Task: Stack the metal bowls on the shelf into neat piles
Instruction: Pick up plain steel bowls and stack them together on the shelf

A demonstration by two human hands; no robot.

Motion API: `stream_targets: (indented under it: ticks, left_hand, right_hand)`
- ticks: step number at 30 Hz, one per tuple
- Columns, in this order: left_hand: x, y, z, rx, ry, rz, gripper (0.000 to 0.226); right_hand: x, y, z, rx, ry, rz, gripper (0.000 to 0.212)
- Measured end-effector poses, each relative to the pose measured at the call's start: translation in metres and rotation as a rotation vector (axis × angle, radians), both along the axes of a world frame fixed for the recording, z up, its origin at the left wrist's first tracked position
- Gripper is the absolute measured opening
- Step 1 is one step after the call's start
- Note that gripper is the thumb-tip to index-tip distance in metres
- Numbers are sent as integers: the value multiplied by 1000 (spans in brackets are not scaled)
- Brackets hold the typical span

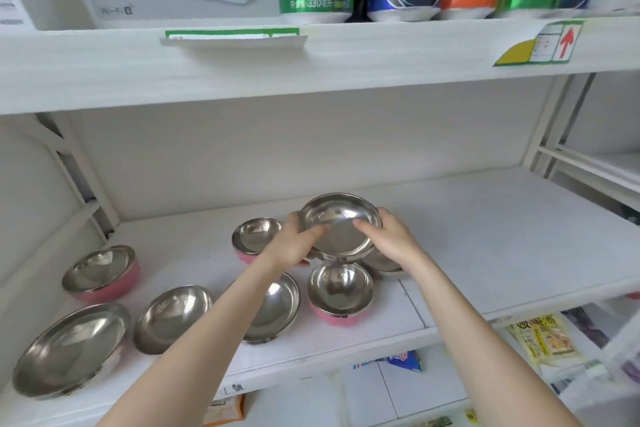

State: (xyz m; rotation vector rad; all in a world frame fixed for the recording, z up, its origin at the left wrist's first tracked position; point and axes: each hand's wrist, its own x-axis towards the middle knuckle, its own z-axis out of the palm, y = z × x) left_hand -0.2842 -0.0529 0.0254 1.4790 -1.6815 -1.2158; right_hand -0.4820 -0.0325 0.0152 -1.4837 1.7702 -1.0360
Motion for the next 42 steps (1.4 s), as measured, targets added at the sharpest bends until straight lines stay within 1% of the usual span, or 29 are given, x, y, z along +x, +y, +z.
stream_targets:
  ticks: [2,5,7,9,12,14,18,20,23,25,26,29,33,36,39,42]
  left_hand:
    - [-25,-6,-4,5,13,-19,57]
    - [-62,-17,-12,16,12,-11,59]
    - [-83,-25,-21,26,2,7,63]
    - [-101,-33,-33,38,-19,52,71]
    - [-120,-36,-51,48,-50,101,92]
    - [-132,-38,-61,47,-72,135,94]
    - [-144,-44,-72,13,-304,204,80]
    - [-148,-46,-72,20,-363,209,80]
    - [-152,-50,-72,25,-466,202,84]
    - [-156,-52,-72,41,-540,191,83]
    - [-158,-53,-72,52,-567,185,82]
    - [-160,-55,-72,60,-634,144,76]
    - [-162,-51,-67,67,-699,104,67]
    - [-163,-49,-65,59,-788,110,66]
    - [-158,-45,-62,-43,-953,168,64]
    - [-150,-30,-54,-269,-1096,209,63]
  right_hand:
    - [-25,-2,-2,6,5,-16,46]
    - [-60,-12,-10,11,-6,-27,38]
    - [-79,-23,-17,19,15,-14,37]
    - [-95,-35,-25,33,42,20,39]
    - [-112,-48,-40,74,58,67,38]
    - [-119,-55,-51,75,87,94,38]
    - [-127,-65,-70,51,105,157,29]
    - [-130,-68,-76,33,124,173,27]
    - [-136,-75,-87,12,147,150,36]
    - [-139,-79,-90,29,197,153,32]
    - [-140,-79,-89,40,222,155,31]
    - [-144,-81,-92,52,295,161,36]
    - [-144,-80,-94,64,347,162,39]
    - [-144,-77,-91,85,404,158,43]
    - [-142,-70,-85,113,526,155,48]
    - [-141,-59,-76,46,677,89,60]
